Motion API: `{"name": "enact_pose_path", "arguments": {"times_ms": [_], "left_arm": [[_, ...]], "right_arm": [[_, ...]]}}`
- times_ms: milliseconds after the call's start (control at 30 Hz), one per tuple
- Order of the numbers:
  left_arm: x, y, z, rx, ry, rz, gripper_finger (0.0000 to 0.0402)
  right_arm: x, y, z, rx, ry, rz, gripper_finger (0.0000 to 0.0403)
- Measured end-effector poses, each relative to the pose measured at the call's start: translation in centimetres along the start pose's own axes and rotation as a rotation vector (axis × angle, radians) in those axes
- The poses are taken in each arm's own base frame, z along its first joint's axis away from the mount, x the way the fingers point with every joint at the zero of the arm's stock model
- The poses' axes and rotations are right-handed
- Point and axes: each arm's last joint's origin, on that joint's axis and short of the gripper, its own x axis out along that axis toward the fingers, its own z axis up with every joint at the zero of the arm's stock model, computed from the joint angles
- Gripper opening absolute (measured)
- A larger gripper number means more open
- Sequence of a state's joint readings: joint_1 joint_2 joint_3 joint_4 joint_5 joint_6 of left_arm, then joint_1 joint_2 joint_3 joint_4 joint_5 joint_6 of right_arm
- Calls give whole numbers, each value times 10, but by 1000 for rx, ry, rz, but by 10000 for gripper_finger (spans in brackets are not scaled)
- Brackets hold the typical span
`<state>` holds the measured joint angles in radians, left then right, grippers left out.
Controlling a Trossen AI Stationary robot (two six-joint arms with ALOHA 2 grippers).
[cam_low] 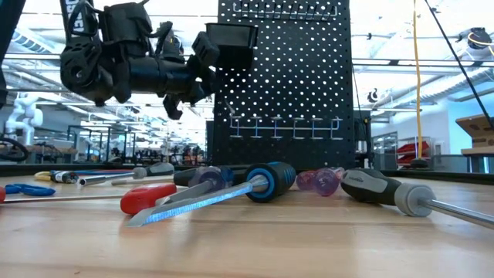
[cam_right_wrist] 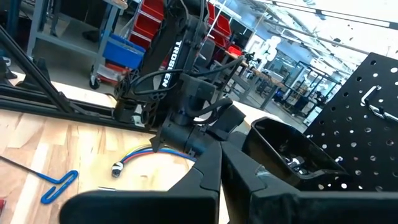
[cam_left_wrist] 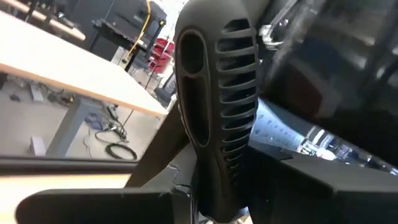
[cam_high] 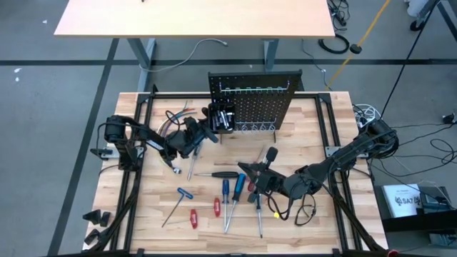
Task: Hang tools onto peg board
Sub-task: Hang the black screwdriver on the peg board
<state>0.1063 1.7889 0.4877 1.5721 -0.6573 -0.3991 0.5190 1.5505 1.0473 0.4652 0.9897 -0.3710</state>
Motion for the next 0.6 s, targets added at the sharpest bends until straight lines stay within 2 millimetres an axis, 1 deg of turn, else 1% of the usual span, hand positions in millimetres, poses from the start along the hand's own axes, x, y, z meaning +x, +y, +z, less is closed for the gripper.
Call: {"name": "enact_pose_path", "arguments": {"times_ms": [267, 600], "left_arm": [[7, -7, 3, 145, -28, -5, 80], [8, -6, 4, 159, -30, 0, 80]], "right_arm": [[0, 0, 0, 7, 0, 0, 0], [0, 0, 0, 10, 1, -1, 0]]}}
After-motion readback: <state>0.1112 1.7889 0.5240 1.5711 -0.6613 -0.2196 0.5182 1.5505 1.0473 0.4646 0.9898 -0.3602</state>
